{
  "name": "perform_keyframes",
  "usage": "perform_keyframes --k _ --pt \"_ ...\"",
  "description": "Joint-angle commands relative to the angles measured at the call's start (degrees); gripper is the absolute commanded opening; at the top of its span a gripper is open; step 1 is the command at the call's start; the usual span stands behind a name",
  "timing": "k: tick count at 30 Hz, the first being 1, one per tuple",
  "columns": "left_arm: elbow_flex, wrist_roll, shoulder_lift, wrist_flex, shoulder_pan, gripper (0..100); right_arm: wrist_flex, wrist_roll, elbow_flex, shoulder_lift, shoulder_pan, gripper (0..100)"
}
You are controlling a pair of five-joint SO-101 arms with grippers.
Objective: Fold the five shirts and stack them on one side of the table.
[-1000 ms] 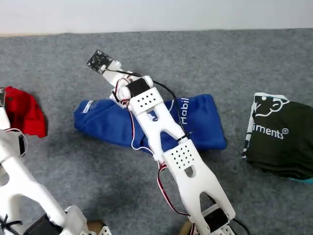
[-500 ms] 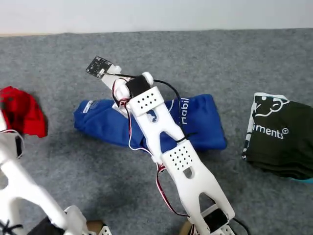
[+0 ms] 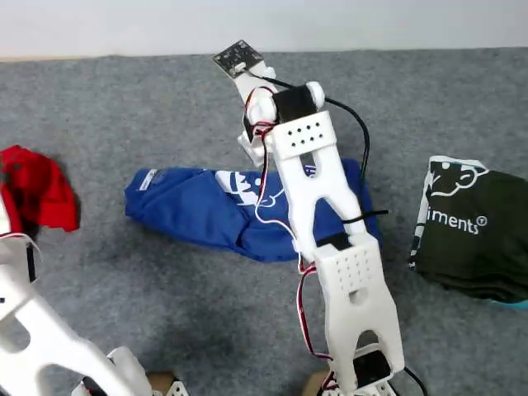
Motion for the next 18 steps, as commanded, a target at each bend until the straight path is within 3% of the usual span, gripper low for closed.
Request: perform_keyframes --k 1,9,18 --pt "-2.33 -0.44 -1.49 0.88 -0.44 1 -2.77 -0.7 3.43 -3.82 -1.8 1.0" --pt "-2.42 -0.44 -1.58 0.7 -5.01 1 -18.51 3.69 3.43 3.74 -11.47 1.1" --pt "-1.98 -0.44 -1.58 0.79 -7.38 1 -26.95 7.47 3.43 12.97 -18.68 1.1"
